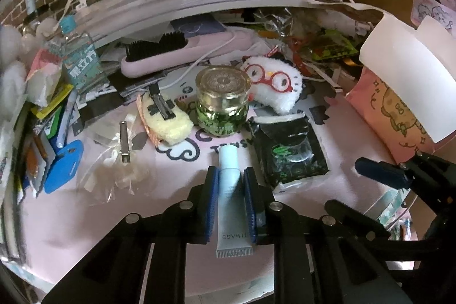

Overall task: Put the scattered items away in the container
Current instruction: 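Grasp the light blue cream tube with the left gripper, then lift the cream tube with the left gripper toward the white box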

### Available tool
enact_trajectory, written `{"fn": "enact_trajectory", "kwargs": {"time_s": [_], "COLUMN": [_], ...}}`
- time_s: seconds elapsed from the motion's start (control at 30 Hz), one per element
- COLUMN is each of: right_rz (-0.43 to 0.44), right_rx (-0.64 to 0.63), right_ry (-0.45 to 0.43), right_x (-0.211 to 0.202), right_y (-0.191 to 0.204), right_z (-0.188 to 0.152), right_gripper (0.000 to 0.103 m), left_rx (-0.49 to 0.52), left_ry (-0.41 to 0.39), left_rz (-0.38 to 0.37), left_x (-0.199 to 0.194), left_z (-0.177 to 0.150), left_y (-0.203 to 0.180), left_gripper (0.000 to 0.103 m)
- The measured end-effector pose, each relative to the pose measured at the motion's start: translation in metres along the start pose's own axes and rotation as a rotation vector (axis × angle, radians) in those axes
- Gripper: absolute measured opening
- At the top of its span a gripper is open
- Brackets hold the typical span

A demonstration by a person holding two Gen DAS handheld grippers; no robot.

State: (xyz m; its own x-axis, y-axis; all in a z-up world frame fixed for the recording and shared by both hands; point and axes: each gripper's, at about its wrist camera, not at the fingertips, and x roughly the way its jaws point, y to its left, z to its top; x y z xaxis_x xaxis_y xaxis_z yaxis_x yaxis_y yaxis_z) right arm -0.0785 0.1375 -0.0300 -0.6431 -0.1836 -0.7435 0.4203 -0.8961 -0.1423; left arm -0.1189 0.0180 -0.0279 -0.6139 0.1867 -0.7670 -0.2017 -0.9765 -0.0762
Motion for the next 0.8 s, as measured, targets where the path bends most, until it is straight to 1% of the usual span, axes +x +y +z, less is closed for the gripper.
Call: {"fn": "enact_trajectory", "kwargs": {"time_s": [0.17, 0.37, 0.67, 0.8], "right_rz": [-0.001, -0.002, -0.019, -0.016], "right_rx": [-0.002, -0.003, 0.014, 0.018], "right_ry": [-0.001, -0.002, 0.001, 0.002], "right_x": [0.0, -0.001, 0.0, -0.001], "right_y": [0.001, 0.001, 0.0, 0.0], "right_z": [0.0, 0.0, 0.002, 0.001], "right_gripper": [0.042, 0.042, 0.042, 0.042], "left_rx": [0.002, 0.033, 0.128, 0.19], "left_ry": [-0.034, -0.084, -0.18, -0.211], "left_rz": [0.01, -0.01, -0.046, -0.088], "left_x": [-0.011, -0.031, -0.064, -0.078], "left_z": [0.008, 0.025, 0.07, 0.092], "left_y": [0.001, -0.006, -0.037, -0.058], "left_gripper": [0.013, 0.013, 0.013, 0.013]}}
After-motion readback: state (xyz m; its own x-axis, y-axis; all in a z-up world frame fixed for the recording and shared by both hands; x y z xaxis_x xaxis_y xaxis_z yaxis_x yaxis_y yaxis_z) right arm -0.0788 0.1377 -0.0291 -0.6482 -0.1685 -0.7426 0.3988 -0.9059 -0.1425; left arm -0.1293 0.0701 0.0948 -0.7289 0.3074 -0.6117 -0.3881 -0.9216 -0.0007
